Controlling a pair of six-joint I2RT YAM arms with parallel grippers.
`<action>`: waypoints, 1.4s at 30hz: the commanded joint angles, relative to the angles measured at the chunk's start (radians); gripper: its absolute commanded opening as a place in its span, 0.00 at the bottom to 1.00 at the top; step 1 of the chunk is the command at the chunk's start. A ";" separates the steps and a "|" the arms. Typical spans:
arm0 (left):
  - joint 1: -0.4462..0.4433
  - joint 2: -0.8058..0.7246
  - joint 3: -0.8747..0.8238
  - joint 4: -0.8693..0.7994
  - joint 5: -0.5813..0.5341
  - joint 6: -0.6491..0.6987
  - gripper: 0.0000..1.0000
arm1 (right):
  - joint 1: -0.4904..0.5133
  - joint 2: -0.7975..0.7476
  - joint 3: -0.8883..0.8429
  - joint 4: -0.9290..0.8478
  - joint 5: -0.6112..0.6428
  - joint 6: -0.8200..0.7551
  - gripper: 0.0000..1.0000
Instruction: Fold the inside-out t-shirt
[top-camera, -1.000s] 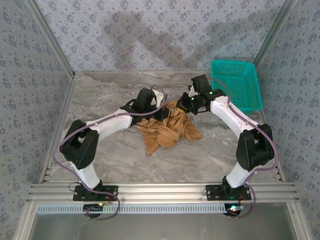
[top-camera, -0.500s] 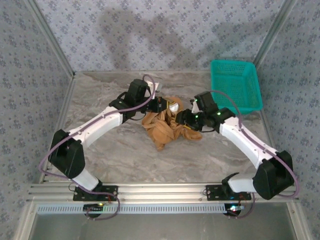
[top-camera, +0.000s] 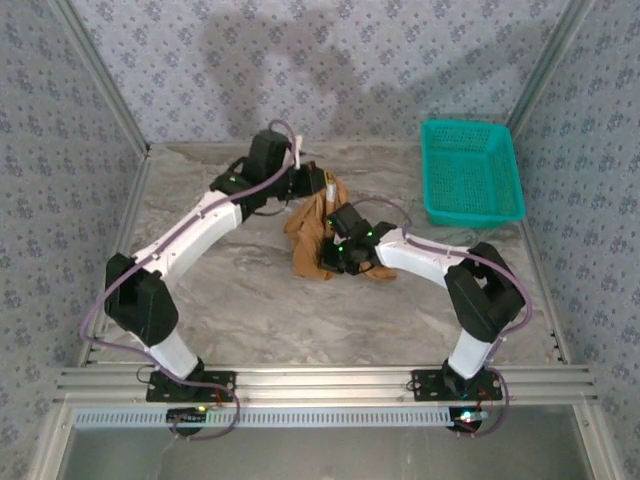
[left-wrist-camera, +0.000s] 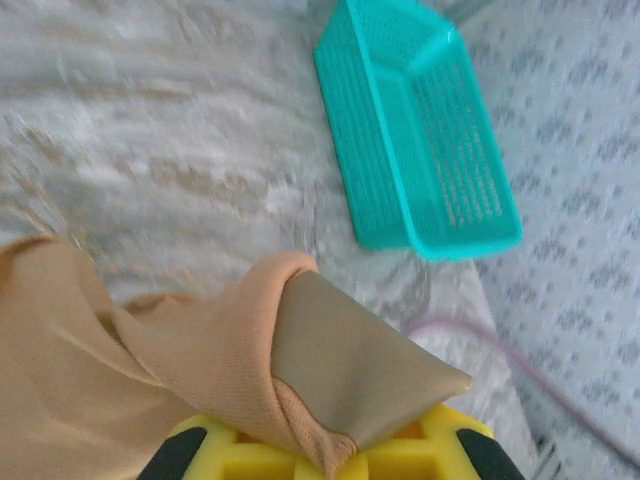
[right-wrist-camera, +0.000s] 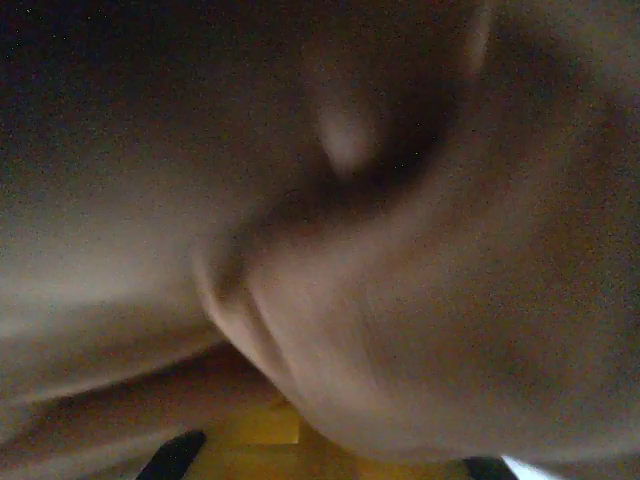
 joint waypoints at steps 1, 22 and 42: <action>0.080 0.024 0.153 -0.026 -0.019 -0.077 0.00 | 0.065 -0.029 -0.042 -0.153 0.215 -0.089 0.00; 0.125 -0.021 0.140 -0.102 0.275 -0.034 0.00 | -0.133 -0.365 -0.109 -0.038 0.132 -0.277 0.73; 0.154 -0.099 0.111 -0.240 0.435 0.079 0.00 | -0.261 0.025 0.388 -0.111 0.029 -0.413 0.00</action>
